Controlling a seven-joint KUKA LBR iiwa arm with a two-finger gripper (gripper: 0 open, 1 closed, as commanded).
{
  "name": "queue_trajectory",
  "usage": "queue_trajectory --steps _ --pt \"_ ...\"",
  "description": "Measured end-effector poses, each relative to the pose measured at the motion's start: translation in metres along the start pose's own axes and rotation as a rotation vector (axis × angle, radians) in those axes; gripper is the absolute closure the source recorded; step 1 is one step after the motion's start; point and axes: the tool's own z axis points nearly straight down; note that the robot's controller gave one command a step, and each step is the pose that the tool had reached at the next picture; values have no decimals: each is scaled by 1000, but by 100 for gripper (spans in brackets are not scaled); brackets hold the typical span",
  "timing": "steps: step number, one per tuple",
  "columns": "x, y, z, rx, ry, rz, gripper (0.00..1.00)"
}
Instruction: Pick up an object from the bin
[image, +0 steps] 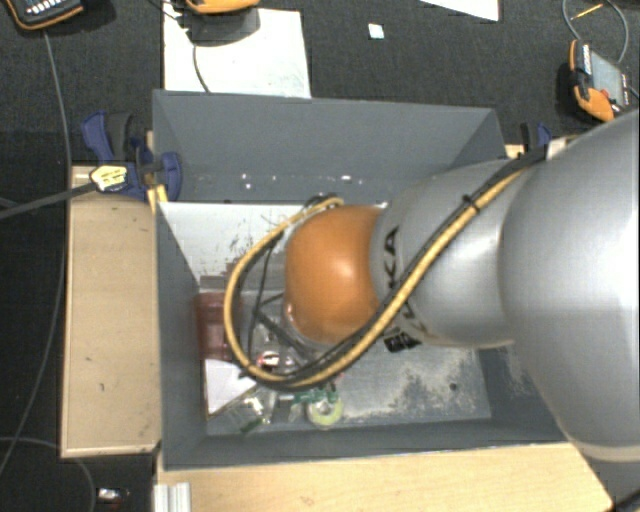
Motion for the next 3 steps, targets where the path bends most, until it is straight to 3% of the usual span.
queue_trajectory --steps 1,2,3 --pt "1 -48 72 5 7 18 0" --pt "-10 -26 -33 -2 -1 0 0" --pt "-5 -32 -42 1 4 6 0"
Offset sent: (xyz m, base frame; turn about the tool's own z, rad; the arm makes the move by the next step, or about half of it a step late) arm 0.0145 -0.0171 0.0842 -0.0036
